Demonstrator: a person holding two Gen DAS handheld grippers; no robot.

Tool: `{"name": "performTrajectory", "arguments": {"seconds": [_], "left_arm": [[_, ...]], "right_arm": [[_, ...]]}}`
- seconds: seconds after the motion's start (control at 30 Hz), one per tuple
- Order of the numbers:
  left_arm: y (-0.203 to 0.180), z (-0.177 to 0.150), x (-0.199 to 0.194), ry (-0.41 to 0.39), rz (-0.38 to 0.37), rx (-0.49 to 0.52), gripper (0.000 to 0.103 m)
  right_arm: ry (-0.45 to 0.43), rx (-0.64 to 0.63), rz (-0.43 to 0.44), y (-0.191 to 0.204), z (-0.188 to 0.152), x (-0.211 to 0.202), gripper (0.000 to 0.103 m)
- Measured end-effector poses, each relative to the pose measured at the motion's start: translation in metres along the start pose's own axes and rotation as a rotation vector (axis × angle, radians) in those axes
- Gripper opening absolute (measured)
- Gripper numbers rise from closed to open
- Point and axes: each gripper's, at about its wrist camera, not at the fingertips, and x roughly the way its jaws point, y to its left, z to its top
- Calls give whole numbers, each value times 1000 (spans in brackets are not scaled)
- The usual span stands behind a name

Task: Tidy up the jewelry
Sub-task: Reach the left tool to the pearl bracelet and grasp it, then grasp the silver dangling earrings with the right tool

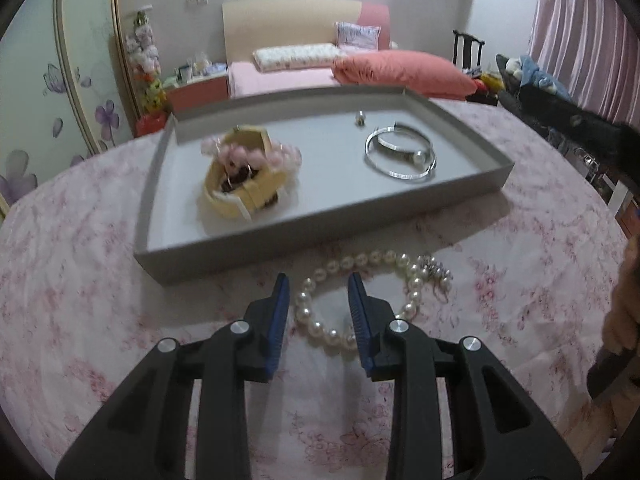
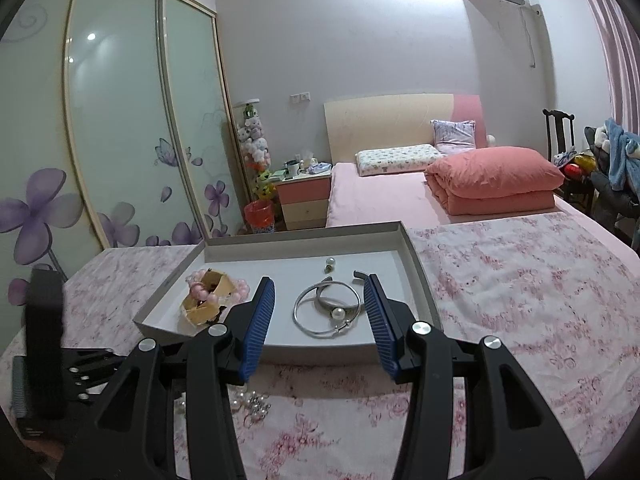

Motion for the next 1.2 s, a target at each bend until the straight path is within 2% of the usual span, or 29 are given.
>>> {"name": "performTrajectory", "arguments": {"seconds": [0.17, 0.23, 0.3, 0.33, 0.5, 0.67, 0.83, 0.93, 1.03, 1.2], "left_arm": [[-2, -2, 8, 36, 12, 3, 31], [-7, -2, 9, 36, 25, 28, 26], [-13, -2, 10, 36, 30, 47, 13], [-15, -2, 10, 36, 40, 54, 11], [-10, -4, 8, 36, 72, 34, 10], [15, -16, -5, 38, 128, -16, 11], [59, -29, -20, 39, 205, -123, 11], [77, -32, -26, 34, 209, -189, 11], [80, -32, -28, 32, 206, -201, 11], [78, -31, -29, 33, 210, -198, 11]], "right_arm": [[-1, 3, 4, 1, -2, -4, 48], [5, 6, 6, 1, -4, -3, 48], [9, 8, 9, 1, -6, -3, 48], [11, 8, 10, 2, -6, -3, 48], [22, 10, 15, 2, -10, -4, 48], [41, 16, 22, 0, -13, -5, 48], [64, 12, 33, 3, -18, -4, 48], [99, -4, 43, 8, -23, -2, 48], [176, -41, 58, 18, -30, 6, 47], [356, -101, 78, 34, -46, 28, 39]]}}
